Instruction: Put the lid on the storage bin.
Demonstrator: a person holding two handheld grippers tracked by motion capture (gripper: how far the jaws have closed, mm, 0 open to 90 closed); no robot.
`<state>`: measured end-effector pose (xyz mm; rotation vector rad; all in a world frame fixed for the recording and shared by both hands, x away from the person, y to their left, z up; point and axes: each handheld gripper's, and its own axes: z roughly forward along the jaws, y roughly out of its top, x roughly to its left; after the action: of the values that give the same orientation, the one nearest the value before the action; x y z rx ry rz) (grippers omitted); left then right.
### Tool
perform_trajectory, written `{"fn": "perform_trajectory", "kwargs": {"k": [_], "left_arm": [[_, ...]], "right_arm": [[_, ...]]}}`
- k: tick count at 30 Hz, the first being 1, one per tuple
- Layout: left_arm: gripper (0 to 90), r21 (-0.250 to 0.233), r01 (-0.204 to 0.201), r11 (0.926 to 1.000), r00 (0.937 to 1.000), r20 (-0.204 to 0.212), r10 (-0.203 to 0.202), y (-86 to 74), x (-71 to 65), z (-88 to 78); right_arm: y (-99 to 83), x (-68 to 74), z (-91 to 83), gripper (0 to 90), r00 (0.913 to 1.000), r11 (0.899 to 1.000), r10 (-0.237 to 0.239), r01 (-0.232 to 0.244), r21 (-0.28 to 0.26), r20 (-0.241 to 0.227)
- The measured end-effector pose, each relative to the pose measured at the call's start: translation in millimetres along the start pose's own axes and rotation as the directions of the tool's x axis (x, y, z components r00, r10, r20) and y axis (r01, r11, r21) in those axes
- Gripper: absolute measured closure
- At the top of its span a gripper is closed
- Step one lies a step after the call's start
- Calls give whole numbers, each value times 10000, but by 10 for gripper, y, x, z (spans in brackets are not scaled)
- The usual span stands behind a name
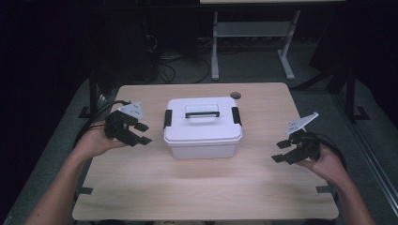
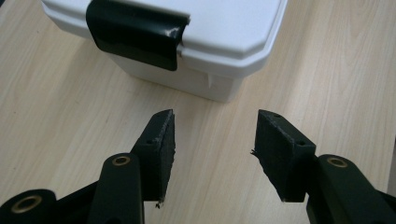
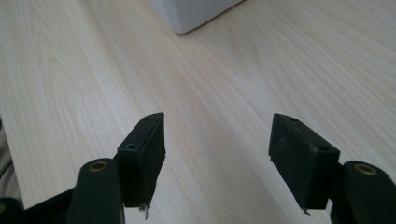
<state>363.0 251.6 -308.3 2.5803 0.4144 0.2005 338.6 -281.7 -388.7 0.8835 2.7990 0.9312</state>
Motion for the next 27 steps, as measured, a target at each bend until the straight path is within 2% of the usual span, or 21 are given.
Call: {"fn": "perform_trajectory", "kwargs": {"k": [10, 27], "left_arm": [[452, 57, 215, 9998, 9998, 31, -215, -140, -29, 89], [427, -213, 857, 9961, 9963, -9, -858, -493, -112, 166]], "right_arm": [[-35, 9, 3, 354, 10000, 10000, 51, -51, 16, -1], [-148, 22, -7, 352, 9996, 9996, 276, -275, -32, 19]]}}
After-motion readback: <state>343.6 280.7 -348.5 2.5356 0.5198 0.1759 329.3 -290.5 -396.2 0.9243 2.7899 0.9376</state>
